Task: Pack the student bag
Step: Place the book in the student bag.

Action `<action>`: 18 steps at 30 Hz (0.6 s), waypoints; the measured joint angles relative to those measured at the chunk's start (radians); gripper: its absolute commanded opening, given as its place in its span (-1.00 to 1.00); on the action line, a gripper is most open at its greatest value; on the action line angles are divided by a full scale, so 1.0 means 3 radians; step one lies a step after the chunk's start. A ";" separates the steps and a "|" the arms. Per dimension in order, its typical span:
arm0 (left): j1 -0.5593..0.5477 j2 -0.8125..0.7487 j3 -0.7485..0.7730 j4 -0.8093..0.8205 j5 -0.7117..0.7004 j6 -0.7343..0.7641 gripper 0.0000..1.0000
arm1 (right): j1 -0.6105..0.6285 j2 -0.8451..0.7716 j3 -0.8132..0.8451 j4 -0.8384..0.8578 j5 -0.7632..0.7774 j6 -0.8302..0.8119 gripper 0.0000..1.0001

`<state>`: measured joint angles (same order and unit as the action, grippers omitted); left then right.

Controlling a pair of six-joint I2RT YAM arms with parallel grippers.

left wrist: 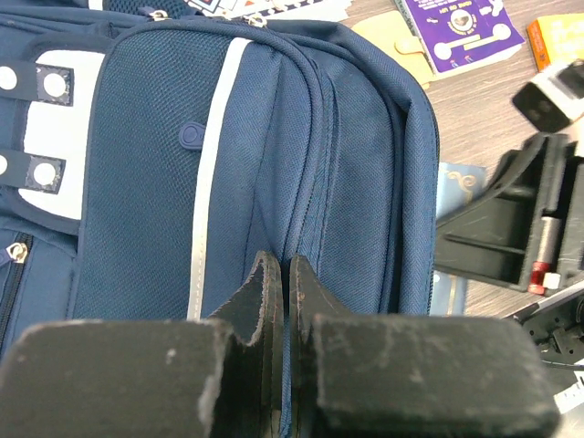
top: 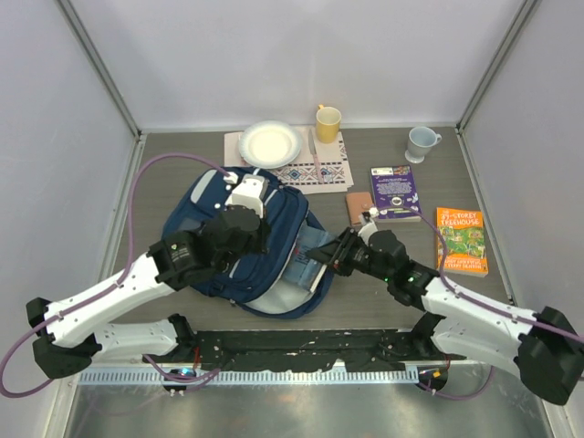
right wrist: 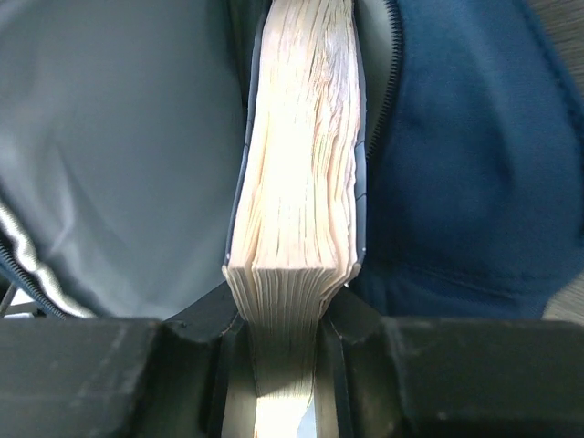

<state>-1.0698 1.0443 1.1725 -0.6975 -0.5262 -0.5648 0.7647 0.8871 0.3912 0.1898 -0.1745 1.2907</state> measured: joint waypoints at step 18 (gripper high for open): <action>0.0039 0.0001 -0.0041 0.0014 0.0005 -0.0003 -1.00 | 0.0421 0.1644 0.0338 0.1699 0.0398 0.0098 -0.98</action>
<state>-1.0580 1.0447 1.1603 -0.6933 -0.5247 -0.5655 0.8909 1.3804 0.4927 0.6994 -0.0551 1.3201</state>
